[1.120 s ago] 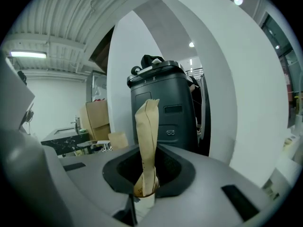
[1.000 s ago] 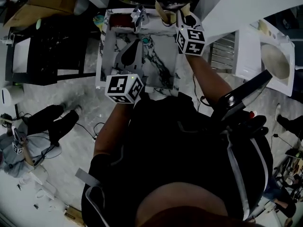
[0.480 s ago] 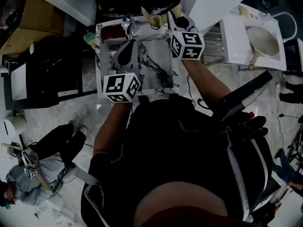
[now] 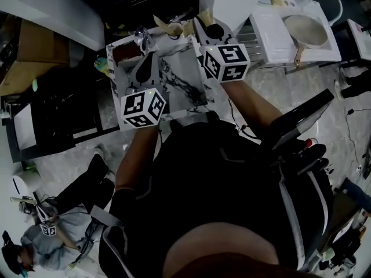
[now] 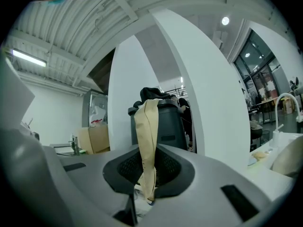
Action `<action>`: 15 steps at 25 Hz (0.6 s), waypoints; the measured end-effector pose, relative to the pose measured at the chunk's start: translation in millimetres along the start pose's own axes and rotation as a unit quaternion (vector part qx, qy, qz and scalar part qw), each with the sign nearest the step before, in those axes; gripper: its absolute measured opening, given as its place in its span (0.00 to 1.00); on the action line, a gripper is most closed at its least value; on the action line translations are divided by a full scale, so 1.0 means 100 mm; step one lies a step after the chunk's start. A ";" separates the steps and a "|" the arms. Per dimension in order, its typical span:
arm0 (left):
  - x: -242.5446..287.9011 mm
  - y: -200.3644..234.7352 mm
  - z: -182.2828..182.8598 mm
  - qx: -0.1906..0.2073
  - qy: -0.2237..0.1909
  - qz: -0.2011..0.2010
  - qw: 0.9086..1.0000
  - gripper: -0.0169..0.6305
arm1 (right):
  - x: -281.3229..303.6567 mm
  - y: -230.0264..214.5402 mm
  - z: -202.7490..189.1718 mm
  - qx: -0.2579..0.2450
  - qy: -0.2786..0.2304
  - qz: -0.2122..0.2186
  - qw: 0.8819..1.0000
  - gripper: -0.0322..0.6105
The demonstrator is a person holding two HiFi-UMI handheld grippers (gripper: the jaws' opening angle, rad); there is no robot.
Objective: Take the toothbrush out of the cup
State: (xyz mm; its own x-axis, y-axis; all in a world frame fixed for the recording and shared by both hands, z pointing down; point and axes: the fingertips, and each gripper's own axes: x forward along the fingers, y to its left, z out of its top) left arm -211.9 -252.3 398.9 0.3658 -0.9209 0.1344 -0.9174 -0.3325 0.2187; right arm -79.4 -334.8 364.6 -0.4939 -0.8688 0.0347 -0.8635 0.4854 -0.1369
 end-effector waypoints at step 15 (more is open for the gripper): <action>0.21 0.01 -0.01 -0.016 -0.014 -0.006 1.000 0.05 | -0.33 0.01 0.05 -0.009 -0.004 -0.009 1.000 0.13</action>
State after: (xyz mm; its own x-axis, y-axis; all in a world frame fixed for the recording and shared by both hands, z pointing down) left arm -205.1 -271.8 403.4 0.3714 -0.9225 0.1053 -0.9075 -0.3367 0.2510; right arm -63.9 -306.0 358.1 -0.4776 -0.8781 0.0286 -0.8738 0.4714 -0.1195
